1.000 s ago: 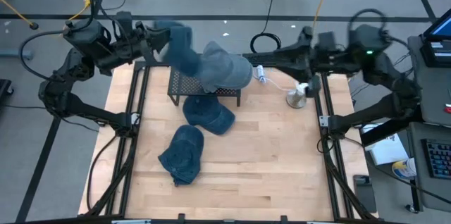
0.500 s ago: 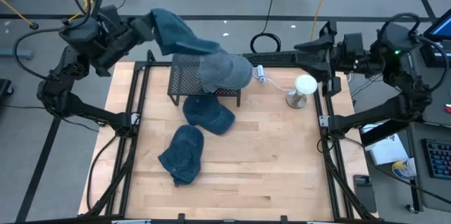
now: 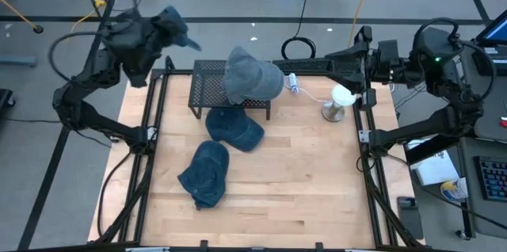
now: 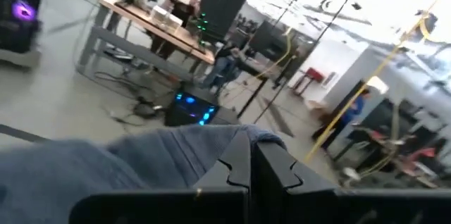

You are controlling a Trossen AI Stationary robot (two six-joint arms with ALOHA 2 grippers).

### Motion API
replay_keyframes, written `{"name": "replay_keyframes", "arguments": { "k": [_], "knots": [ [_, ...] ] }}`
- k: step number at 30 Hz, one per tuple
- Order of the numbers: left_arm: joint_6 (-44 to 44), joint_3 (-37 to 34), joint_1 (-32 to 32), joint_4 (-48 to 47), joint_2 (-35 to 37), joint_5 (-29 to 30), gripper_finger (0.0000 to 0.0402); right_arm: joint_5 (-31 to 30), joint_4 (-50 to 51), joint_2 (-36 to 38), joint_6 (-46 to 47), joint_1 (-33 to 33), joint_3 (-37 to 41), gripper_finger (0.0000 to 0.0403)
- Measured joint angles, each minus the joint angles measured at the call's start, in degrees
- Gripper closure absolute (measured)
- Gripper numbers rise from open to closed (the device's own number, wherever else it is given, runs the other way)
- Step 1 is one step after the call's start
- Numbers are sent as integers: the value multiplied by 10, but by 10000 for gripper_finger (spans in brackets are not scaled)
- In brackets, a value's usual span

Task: Pick & Place hat
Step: Put the top right dark blue cap on the left side of the shelf

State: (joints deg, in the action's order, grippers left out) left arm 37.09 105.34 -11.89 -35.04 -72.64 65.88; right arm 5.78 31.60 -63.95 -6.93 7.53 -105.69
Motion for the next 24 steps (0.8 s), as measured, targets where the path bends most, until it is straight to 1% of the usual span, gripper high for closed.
{"name": "replay_keyframes", "arguments": {
  "k": [4,8,12,19,24],
  "knots": [
    [-1,0,-17,-51,-13,-7,401,0,0,-3,19,0,0,215],
    [63,0,-42,-158,-27,-9,401,0,1,-7,58,0,0,219],
    [129,-1,-63,-250,-46,-25,401,2,7,-11,63,0,1,219],
    [195,-1,-100,-356,-81,-104,401,2,8,-16,63,0,1,222],
    [279,-1,-125,-437,-111,-180,401,3,9,-17,78,0,1,225]
  ]
}}
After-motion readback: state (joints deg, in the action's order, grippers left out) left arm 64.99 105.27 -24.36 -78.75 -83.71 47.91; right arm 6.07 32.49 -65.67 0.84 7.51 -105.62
